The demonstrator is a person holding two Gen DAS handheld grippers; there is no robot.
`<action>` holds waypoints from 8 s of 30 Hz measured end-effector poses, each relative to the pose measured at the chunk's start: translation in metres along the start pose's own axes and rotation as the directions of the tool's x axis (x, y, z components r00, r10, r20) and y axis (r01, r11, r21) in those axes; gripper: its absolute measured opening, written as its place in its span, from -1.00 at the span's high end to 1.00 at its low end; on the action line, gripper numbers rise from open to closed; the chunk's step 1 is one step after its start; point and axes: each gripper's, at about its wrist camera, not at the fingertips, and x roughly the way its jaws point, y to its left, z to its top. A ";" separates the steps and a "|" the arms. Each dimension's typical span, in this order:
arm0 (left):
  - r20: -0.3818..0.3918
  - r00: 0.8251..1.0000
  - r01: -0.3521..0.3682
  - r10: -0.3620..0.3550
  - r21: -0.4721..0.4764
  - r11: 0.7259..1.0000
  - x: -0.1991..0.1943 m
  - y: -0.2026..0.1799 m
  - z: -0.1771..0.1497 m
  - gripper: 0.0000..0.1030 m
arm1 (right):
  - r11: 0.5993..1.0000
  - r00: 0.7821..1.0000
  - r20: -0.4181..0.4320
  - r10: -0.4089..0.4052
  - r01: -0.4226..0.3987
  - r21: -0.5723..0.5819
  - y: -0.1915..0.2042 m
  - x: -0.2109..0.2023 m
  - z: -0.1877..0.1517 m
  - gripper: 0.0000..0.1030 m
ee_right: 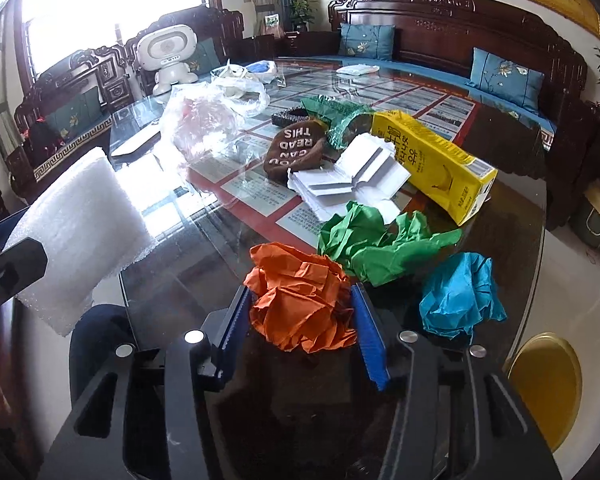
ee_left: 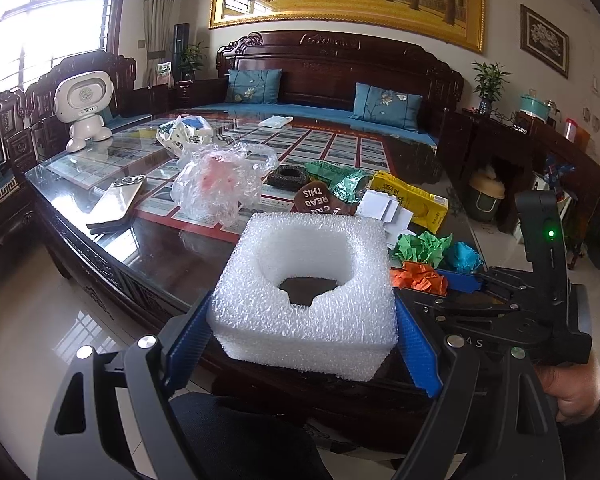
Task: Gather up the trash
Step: 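Grasp the crumpled orange paper with the right gripper while the left holds the foam, then carry the foam block and orange paper over the yellow bucket with both grippers, then open both grippers to drop the foam and orange paper into the bucket, then move both grippers back over the table toward the green and blue paper, then grasp the blue crumpled paper with the right gripper while the left grasps the green paper, then carry the green and blue paper over the yellow bucket with both grippers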
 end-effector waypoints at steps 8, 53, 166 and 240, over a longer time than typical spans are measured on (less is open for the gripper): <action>0.001 1.000 0.027 -0.027 0.018 0.999 0.007 -0.003 0.005 -0.63 | 0.995 0.993 0.059 0.098 -0.098 -0.008 -0.009 -0.035 -0.001 0.09; -0.686 0.672 0.641 -0.278 0.350 0.683 0.288 -0.499 0.005 -0.63 | 0.835 0.951 -0.272 -0.146 0.266 0.483 -0.448 -0.096 -0.183 0.09; -0.174 0.964 0.211 -0.203 0.028 0.977 0.103 -0.043 0.032 -0.92 | 0.996 0.997 -0.013 0.078 -0.078 -0.047 -0.096 -0.022 0.006 -0.82; -0.250 0.928 0.332 -0.275 0.225 0.916 0.124 -0.145 0.058 0.10 | 0.989 0.989 0.027 0.144 -0.145 0.026 -0.141 -0.080 -0.003 0.08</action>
